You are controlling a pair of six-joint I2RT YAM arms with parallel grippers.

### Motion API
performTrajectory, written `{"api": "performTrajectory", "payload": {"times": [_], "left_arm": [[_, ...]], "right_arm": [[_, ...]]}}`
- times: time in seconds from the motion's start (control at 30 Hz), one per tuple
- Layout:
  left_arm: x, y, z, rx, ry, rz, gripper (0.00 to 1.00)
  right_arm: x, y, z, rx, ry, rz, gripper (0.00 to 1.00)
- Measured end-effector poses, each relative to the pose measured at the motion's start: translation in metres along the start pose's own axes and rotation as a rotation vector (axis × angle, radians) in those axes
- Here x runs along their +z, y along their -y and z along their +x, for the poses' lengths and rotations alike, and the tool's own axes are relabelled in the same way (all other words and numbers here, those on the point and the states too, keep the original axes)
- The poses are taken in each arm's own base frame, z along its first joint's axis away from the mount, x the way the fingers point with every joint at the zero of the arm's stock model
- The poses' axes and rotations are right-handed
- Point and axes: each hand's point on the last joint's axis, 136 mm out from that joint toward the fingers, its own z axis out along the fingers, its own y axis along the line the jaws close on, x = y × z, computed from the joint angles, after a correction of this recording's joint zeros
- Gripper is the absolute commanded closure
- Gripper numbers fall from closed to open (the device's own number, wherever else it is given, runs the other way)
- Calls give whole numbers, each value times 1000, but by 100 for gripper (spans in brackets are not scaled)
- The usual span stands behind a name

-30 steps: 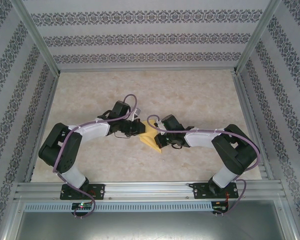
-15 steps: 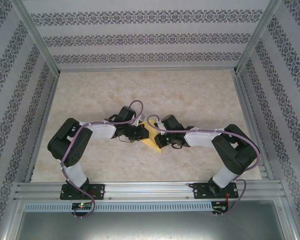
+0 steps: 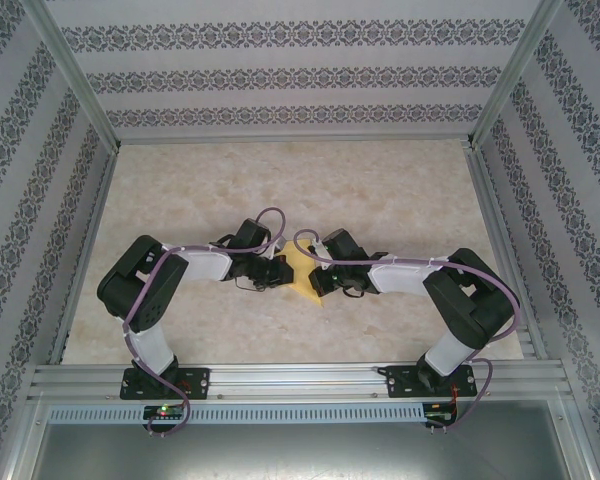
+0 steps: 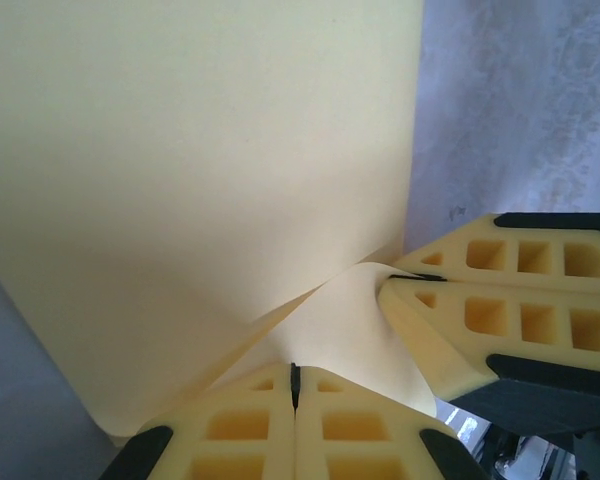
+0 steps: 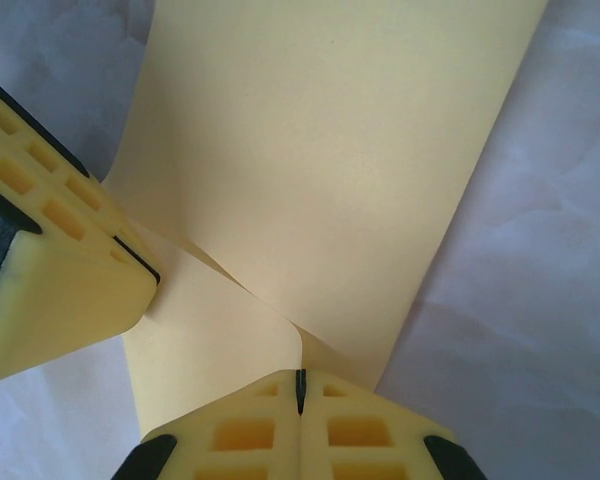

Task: Fold a paper plane with a square sheet of paper (fold left side to right side)
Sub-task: Third fold the triangle at the center of the table.

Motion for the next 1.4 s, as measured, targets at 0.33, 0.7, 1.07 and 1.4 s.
{"api": "performTrajectory", "payload": {"times": [0.33, 0.7, 1.07, 1.4], "left_arm": [[1, -8, 3, 0, 5, -19, 93], [1, -8, 3, 8, 10, -14, 94], [1, -7, 3, 13, 10, -14, 94], [1, -8, 3, 16, 11, -15, 94]], "right_arm": [[-4, -3, -4, 7, -25, 1, 98], [-49, -13, -39, 57, 77, -49, 78], [-45, -53, -6, 211, -64, -291, 86], [-15, -52, 17, 258, -205, -281, 87]]}}
